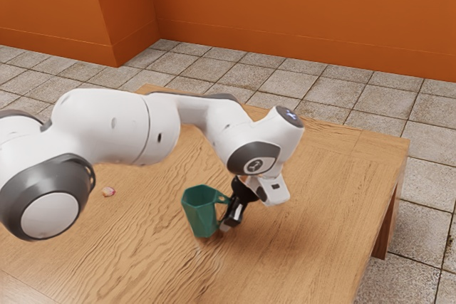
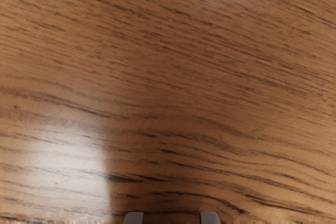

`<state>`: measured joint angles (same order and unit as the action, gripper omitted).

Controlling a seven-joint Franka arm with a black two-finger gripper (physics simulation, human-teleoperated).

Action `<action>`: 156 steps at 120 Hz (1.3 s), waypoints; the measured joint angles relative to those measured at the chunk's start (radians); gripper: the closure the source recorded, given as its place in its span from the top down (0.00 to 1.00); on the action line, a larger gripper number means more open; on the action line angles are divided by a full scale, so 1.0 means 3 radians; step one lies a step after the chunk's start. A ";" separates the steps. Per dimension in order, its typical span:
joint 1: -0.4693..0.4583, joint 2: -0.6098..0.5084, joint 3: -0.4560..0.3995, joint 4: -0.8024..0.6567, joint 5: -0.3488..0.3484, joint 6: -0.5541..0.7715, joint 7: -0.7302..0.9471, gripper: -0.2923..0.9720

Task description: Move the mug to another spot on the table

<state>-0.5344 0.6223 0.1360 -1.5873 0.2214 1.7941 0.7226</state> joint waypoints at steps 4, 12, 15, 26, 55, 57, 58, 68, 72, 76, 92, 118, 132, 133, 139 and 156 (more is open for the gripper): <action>-0.0001 -0.0005 0.0019 0.0005 0.0009 -0.0006 -0.0002 0.23; 0.0001 -0.0019 0.0054 0.0014 0.0027 -0.0013 -0.0005 0.23; 0.0004 -0.0023 0.0070 0.0017 0.0031 -0.0014 -0.0006 0.23; 0.0019 -0.0051 0.0138 0.0024 0.0042 -0.0006 -0.0006 0.22; 0.0144 -0.0128 0.0224 0.0093 0.0070 -0.0008 0.0012 0.22; 0.0155 -0.0133 0.0225 0.0097 0.0075 -0.0013 0.0014 0.22; 0.0162 -0.0134 0.0225 0.0099 0.0078 -0.0016 0.0015 0.22; 0.0215 -0.0142 0.0226 0.0144 0.0112 -0.0062 0.0024 0.22; 0.0238 -0.0142 0.0226 0.0162 0.0127 -0.0084 0.0027 0.21; 0.0257 -0.0138 0.0226 0.0185 0.0146 -0.0105 0.0031 0.21; 0.0368 -0.0095 0.0222 0.0282 0.0200 -0.0161 0.0049 0.21; 0.0528 0.0080 0.0212 0.0526 0.0265 -0.0227 0.0098 0.20; 0.0544 0.0180 0.0202 0.0641 0.0274 -0.0242 0.0126 0.20; 0.0544 0.0185 0.0201 0.0645 0.0274 -0.0242 0.0127 0.20; 0.0544 0.0224 0.0198 0.0663 0.0275 -0.0243 0.0137 0.20; 0.0552 0.0296 0.0196 0.0675 0.0267 -0.0232 0.0163 0.20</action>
<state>-0.3689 0.7110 0.1947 -1.3848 0.3014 1.7244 0.7714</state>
